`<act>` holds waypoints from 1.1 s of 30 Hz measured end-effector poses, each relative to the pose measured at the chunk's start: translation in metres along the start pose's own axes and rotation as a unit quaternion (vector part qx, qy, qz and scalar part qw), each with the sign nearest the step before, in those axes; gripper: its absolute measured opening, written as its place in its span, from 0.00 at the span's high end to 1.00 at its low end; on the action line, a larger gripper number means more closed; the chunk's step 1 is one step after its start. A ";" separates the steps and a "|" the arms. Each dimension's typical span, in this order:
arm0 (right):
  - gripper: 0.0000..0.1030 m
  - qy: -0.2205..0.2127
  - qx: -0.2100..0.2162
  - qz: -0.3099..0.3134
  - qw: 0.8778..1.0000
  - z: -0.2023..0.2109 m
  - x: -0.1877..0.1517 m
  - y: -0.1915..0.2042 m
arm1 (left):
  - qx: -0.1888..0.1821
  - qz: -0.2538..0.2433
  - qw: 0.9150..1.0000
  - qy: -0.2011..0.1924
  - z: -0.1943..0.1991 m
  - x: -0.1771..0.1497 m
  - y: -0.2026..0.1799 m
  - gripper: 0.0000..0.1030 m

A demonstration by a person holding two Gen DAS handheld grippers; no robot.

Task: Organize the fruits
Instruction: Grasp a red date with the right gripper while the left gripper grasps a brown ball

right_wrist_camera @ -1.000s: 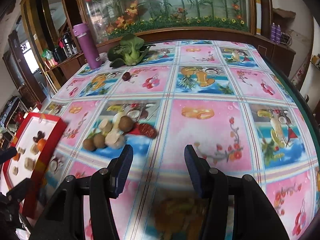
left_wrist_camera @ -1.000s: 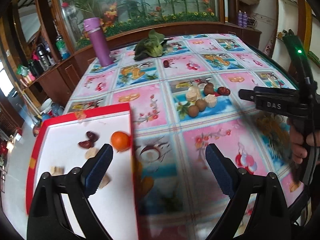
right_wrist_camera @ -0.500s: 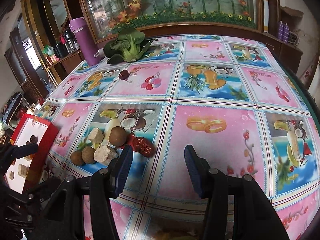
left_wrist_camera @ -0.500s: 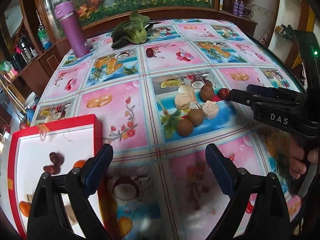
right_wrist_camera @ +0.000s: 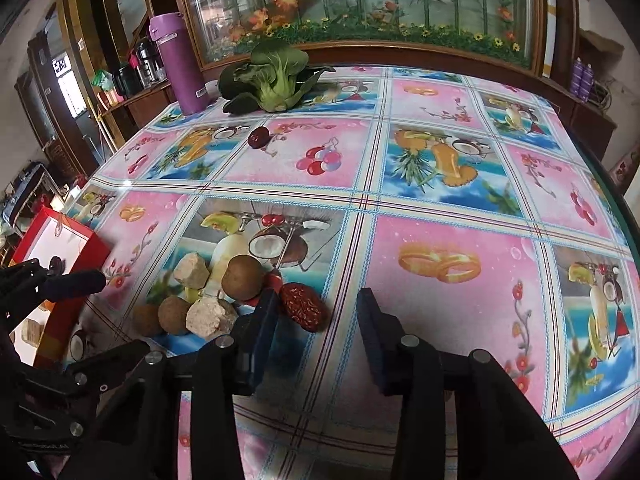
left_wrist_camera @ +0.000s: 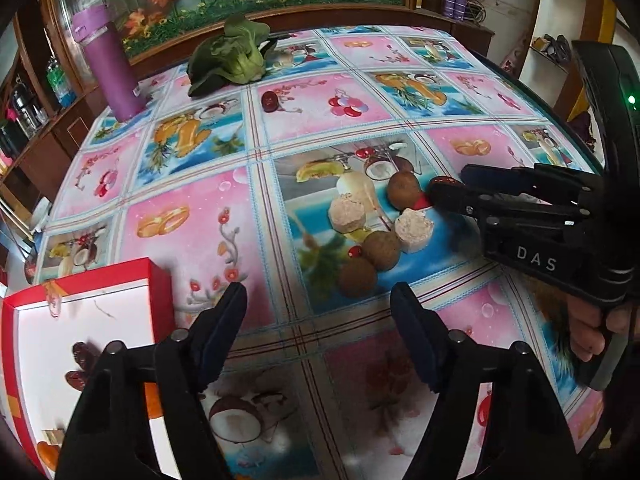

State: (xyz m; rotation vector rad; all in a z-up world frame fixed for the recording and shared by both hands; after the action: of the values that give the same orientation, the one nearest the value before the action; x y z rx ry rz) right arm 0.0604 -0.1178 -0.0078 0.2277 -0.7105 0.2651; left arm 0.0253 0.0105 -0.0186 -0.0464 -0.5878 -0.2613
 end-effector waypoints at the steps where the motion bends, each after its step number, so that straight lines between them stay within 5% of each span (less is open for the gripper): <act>1: 0.65 0.000 0.000 0.001 1.000 0.000 0.000 0.000 | -0.003 0.001 1.000 0.002 -0.002 0.000 0.000 0.30; 9: 0.83 0.001 0.001 0.004 1.000 -0.001 0.000 -0.001 | -0.017 0.012 1.000 0.011 -0.015 0.004 -0.005 0.43; 23: 0.83 0.011 0.006 -0.002 1.000 0.006 -0.008 0.003 | -0.014 0.029 0.999 -0.005 -0.011 0.003 -0.009 0.78; 33: 0.83 0.017 0.018 -0.027 0.999 0.017 -0.019 0.004 | -0.039 0.046 0.998 -0.005 0.005 -0.017 -0.011 0.78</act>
State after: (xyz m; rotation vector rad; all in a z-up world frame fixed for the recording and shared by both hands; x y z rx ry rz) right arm 0.0348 -0.1219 -0.0073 0.2764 -0.6655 0.2309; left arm 0.0066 0.0042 -0.0242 -0.1503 -0.5844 -0.1941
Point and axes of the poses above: each gripper's, at about its wrist camera, not at the fingertips, and z roughly against the way its jaws point, y to its left, x to its top, the point moved 5 cm from there along -z, roughly the way its jaws point, and after that the axes turned 1 degree about -y, right-handed, at the moved point
